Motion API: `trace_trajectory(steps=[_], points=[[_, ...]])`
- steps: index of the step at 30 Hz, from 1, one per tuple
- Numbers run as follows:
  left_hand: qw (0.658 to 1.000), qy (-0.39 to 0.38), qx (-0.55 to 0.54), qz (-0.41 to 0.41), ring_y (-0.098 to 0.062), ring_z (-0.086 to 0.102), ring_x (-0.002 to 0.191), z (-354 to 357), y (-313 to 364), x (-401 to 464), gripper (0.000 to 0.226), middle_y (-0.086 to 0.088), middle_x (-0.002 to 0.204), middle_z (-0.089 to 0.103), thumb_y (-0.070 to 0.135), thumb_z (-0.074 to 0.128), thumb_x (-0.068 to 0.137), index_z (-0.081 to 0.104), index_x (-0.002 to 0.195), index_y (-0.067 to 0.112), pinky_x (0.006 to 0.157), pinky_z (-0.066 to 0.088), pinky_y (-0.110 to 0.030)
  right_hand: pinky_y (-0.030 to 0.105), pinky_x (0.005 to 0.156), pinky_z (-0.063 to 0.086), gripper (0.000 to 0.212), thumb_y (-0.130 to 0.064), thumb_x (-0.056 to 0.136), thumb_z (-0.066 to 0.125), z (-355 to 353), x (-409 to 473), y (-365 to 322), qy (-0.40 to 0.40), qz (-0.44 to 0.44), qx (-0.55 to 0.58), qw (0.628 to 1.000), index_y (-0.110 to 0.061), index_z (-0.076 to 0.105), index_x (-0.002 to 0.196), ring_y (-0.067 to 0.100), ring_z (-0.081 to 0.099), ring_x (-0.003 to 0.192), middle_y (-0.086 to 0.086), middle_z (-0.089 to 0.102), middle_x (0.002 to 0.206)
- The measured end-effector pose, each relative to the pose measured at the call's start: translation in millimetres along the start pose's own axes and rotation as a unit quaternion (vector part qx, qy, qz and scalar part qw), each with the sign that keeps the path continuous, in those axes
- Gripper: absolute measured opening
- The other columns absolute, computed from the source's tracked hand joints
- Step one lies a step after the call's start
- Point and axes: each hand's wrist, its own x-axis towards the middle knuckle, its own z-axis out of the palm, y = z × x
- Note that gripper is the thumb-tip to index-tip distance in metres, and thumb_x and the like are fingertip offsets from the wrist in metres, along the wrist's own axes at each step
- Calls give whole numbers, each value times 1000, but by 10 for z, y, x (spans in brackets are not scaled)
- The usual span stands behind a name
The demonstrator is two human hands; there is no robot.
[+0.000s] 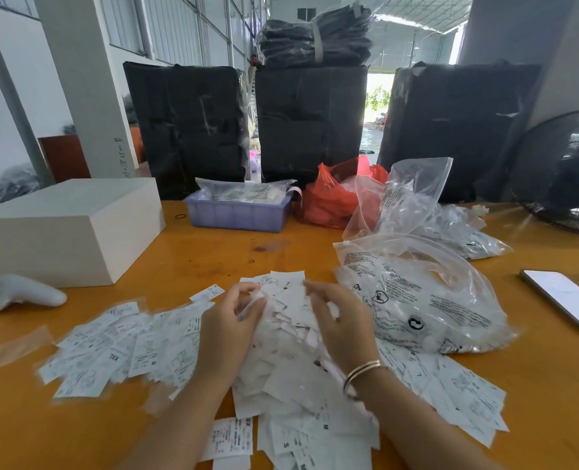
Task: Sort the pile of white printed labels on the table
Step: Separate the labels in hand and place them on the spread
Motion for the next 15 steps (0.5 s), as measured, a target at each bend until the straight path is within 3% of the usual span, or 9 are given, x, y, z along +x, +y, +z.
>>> trace_trajectory(steps=[3, 5, 7, 10, 11, 13, 15], points=[[998, 1, 58, -11, 5, 56, 74, -33, -40, 9, 31, 15, 88, 65, 38, 65, 87, 63, 113, 21, 62, 46, -14, 19, 71, 46, 20, -8, 91, 56, -170, 158, 74, 60, 40, 23, 997, -16, 71, 101, 3, 58, 76, -13, 64, 84], [993, -3, 115, -22, -9, 61, 88, -41, -58, 17, 37, 5, 105, 67, 37, 67, 86, 59, 119, 20, 72, 50, -25, 13, 62, 41, 19, -7, 91, 56, -288, 262, 156, 100, 56, 12, 993, -14, 71, 101, 0, 52, 66, -8, 65, 86], [984, 7, 175, -25, -19, 55, 107, -35, -67, 18, 42, 1, 117, 62, 35, 69, 85, 57, 122, 20, 87, 44, -36, 10, 59, 37, 22, -5, 91, 54, -423, 391, 256, 134, 55, -16, 989, -13, 70, 103, -3, 48, 63, -5, 65, 89], [977, 32, 211, 0, -23, 48, 116, -38, -49, 8, 41, -2, 124, 57, 31, 71, 84, 59, 122, 19, 91, 37, -35, 26, 72, 42, 27, -6, 92, 49, -641, 648, 475, 150, 94, -81, 981, -13, 69, 109, 12, 57, 78, 5, 68, 100], [975, 36, 220, 17, -23, 49, 115, -35, -43, 3, 39, -2, 123, 58, 29, 71, 84, 60, 120, 18, 90, 38, -35, 29, 77, 43, 29, -7, 92, 48, -715, 731, 587, 133, 121, -145, 973, -14, 69, 111, 20, 59, 88, 8, 68, 106], [967, 38, 244, 56, -24, 51, 112, -32, -31, -8, 34, -2, 118, 61, 26, 72, 84, 64, 116, 18, 89, 41, -38, 33, 82, 45, 28, -14, 94, 47, -832, 848, 836, 19, 172, -308, 936, -16, 70, 110, 27, 58, 102, 8, 66, 114], [960, 41, 263, 84, -26, 54, 108, -35, -20, -14, 29, -1, 112, 64, 24, 73, 82, 67, 109, 18, 86, 44, -41, 29, 74, 44, 29, -34, 94, 50, -856, 852, 983, -122, 215, -416, 875, -17, 71, 102, 25, 59, 100, 6, 66, 108]])
